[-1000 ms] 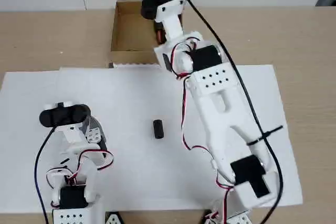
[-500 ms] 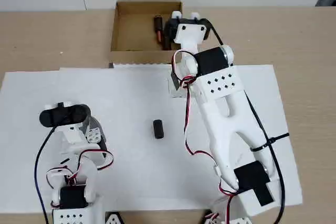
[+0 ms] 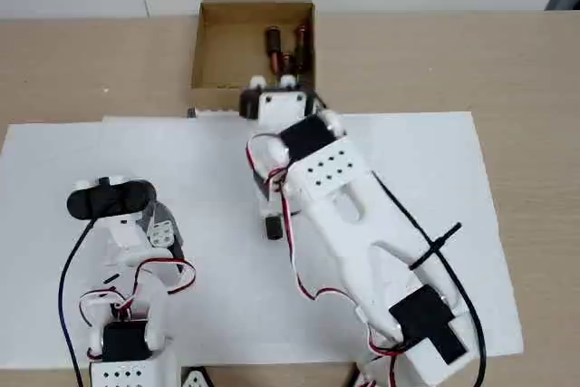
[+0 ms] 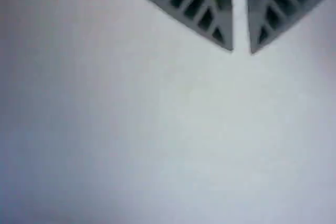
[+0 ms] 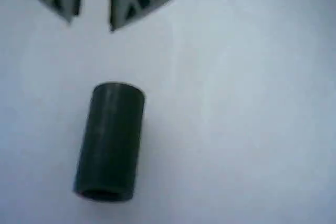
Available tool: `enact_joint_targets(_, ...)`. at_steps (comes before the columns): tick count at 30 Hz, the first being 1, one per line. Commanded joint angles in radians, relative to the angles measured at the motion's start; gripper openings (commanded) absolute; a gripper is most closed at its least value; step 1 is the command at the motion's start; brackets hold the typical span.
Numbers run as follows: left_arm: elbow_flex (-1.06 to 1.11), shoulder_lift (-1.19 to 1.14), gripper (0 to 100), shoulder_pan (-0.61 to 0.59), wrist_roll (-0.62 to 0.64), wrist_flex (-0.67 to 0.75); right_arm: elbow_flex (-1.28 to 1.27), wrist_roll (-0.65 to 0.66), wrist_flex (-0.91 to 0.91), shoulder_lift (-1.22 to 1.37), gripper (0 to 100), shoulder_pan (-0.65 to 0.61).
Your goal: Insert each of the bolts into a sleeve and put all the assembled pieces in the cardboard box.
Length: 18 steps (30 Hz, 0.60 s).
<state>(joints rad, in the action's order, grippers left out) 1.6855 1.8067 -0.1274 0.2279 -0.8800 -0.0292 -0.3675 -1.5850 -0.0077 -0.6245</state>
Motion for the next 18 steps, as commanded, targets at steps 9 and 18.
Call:
enact_joint_targets(9, -0.004, 0.008, 1, -0.002, 0.037, -0.008, -0.157, -0.009, 0.225, -0.039, 15.4, -0.048)
enact_joint_targets(18, -0.004, 0.008, 1, -0.002, 0.038, -0.008, -0.239, -0.009, 0.364, -0.033, 15.3, -0.079)
